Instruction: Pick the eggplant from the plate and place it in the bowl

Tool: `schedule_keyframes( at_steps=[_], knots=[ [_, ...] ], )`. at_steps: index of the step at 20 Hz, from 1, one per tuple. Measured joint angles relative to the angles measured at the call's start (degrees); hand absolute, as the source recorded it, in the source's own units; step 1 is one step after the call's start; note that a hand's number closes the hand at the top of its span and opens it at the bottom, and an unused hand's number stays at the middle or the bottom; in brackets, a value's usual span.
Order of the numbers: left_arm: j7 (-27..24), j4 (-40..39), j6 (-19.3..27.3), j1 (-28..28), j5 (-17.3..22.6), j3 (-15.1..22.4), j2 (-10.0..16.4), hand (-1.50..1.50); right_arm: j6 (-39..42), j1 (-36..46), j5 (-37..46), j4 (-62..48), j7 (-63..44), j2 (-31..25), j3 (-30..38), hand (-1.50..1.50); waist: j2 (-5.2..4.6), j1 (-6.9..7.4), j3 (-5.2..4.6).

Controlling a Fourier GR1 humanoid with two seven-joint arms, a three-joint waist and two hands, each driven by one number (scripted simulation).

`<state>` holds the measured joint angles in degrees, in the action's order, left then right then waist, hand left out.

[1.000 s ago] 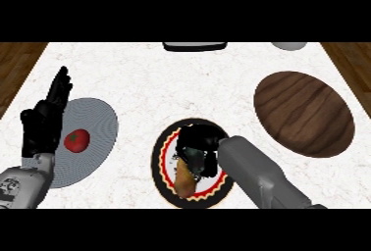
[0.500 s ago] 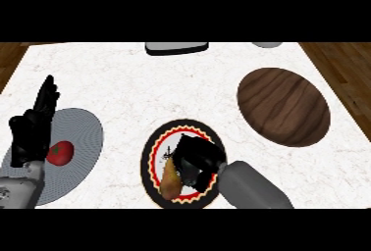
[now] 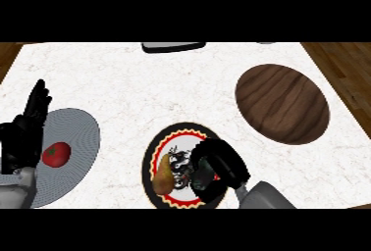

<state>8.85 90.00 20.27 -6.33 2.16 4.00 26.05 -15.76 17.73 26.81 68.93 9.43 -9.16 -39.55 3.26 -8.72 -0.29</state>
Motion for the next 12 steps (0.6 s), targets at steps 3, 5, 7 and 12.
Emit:
schedule_keyframes(
  at_steps=[3, 5, 7, 12],
  knots=[
    [-0.4, 1.0, -0.5, 0.6, 0.2, 0.0, 0.1, 0.00, -1.3, -4.5, -0.4, 9.8, -4.3, -4.5, 2.1, 1.50, -0.54, 0.84, 0.01],
    [-0.5, 1.2, -0.4, 0.5, 0.1, 0.3, -0.2, 0.00, -1.4, -7.6, -1.2, 17.1, -6.9, -8.0, 3.9, 1.50, -0.98, 1.42, 0.04],
    [-0.5, 1.4, -0.7, -0.2, 0.0, 0.6, -0.6, 0.00, -1.1, -10.4, -2.3, 24.5, -10.2, -11.6, 6.4, 1.50, -1.48, 2.47, 0.07],
    [0.5, 3.0, -1.8, -2.3, -0.7, 2.0, -1.6, 0.00, -0.8, -16.7, -6.4, 37.7, -15.1, -17.9, 14.8, 1.50, -2.49, 5.61, 0.21]
  ],
)
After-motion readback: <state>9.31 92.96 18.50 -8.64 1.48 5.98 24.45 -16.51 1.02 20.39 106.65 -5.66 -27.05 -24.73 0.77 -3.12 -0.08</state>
